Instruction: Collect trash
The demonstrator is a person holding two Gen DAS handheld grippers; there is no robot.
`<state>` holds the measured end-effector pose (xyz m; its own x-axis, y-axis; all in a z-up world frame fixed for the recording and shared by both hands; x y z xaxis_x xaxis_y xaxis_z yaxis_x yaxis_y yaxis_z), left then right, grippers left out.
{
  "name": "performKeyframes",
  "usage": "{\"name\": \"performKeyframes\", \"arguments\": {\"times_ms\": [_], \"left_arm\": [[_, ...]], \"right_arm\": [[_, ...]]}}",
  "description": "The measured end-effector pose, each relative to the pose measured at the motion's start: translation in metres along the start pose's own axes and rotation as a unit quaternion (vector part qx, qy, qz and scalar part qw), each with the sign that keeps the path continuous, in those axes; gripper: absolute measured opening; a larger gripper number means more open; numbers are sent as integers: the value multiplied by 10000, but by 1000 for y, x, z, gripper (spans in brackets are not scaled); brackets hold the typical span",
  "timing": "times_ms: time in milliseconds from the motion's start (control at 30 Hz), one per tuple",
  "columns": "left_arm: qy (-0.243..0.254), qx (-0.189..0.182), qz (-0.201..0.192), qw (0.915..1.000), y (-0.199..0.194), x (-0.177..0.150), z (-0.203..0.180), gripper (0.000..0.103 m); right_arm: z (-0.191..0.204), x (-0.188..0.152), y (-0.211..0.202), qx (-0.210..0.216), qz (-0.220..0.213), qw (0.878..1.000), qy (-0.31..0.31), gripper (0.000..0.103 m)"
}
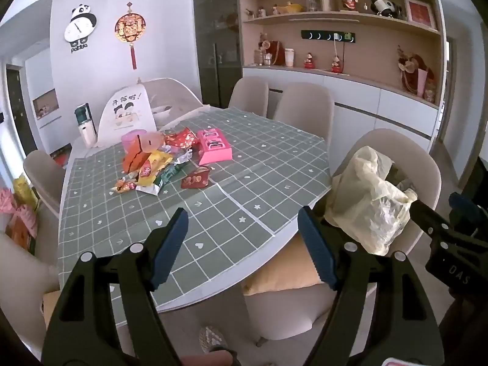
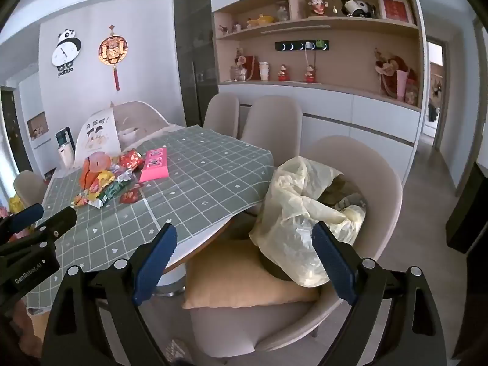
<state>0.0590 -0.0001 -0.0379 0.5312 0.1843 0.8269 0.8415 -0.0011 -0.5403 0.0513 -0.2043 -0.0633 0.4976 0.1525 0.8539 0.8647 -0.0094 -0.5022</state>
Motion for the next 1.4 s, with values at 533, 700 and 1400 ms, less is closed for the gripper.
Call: {"name": "performKeyframes", "arguments": {"times_ms": [533, 700, 1400], "left_arm": [[11, 37, -68, 10000, 0, 0, 0, 71], [2, 27, -78, 10000, -1, 0, -1, 71], [-2, 18, -50, 10000, -5, 3, 1, 71]], "right_arm": [[5, 2, -2, 13, 28, 10000, -7, 87], [6, 2, -2, 14, 24, 10000, -2, 87], [2, 4, -2, -14, 29, 10000, 50, 87]]}}
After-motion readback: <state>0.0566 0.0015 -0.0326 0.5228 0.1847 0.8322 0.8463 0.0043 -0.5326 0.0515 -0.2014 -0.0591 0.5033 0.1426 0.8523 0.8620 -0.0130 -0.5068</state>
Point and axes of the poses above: each gripper's, at about its wrist camera, not at the fingertips, and y roughly the way its jaws point, z to its left, x to its top, the point moved 7 cm from there along y, roughly the way its jaws point, and after that the axes turned 14 degrees about -y, right-handed, at the moved point
